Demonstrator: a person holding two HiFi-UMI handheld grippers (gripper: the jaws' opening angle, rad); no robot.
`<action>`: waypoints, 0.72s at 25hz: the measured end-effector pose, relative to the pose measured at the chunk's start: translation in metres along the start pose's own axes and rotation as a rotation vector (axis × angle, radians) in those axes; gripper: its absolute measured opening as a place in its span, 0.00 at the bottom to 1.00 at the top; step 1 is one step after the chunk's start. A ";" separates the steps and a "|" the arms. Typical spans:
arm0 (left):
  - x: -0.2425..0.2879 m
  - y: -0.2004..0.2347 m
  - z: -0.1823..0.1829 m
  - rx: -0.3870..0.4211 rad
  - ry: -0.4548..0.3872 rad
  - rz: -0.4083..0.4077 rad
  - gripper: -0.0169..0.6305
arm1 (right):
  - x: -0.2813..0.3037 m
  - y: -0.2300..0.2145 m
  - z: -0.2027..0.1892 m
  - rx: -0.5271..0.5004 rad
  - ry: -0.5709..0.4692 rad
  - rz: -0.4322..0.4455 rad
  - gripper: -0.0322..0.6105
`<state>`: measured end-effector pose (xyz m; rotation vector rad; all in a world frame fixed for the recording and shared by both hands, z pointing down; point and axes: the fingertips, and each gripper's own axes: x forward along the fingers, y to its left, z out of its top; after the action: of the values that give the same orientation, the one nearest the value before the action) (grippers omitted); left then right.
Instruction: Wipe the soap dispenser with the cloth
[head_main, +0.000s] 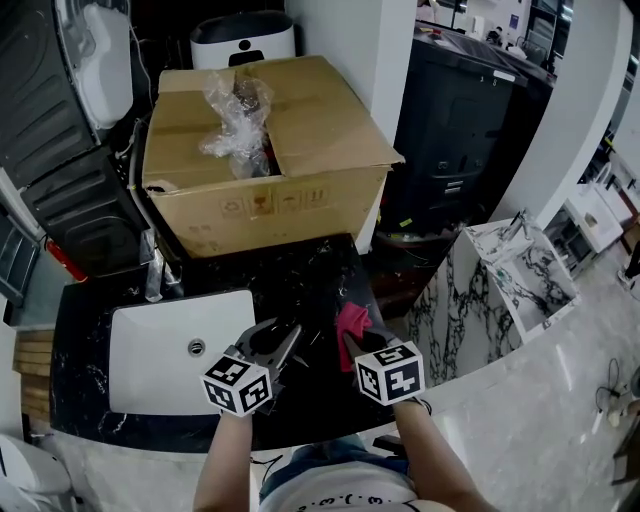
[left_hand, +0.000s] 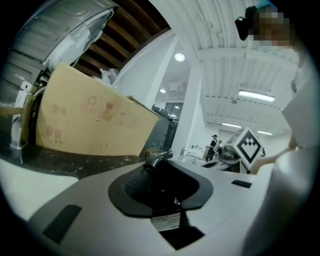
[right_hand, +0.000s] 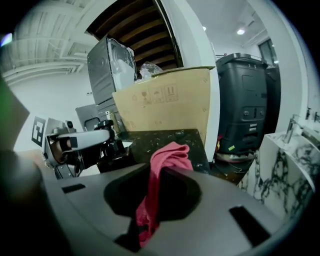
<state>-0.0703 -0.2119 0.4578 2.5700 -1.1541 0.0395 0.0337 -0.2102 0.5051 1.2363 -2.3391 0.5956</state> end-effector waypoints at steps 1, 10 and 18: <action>0.002 -0.004 0.000 0.051 0.022 -0.047 0.19 | -0.003 -0.003 0.002 0.006 -0.008 -0.007 0.13; -0.002 -0.029 -0.013 0.349 0.217 -0.417 0.20 | -0.013 0.018 0.008 -0.045 -0.041 0.133 0.13; -0.003 -0.027 -0.013 0.340 0.202 -0.221 0.20 | -0.002 0.062 0.001 -0.147 -0.006 0.249 0.13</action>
<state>-0.0511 -0.1894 0.4627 2.8898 -0.8439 0.4701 -0.0177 -0.1784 0.4925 0.8910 -2.5116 0.4871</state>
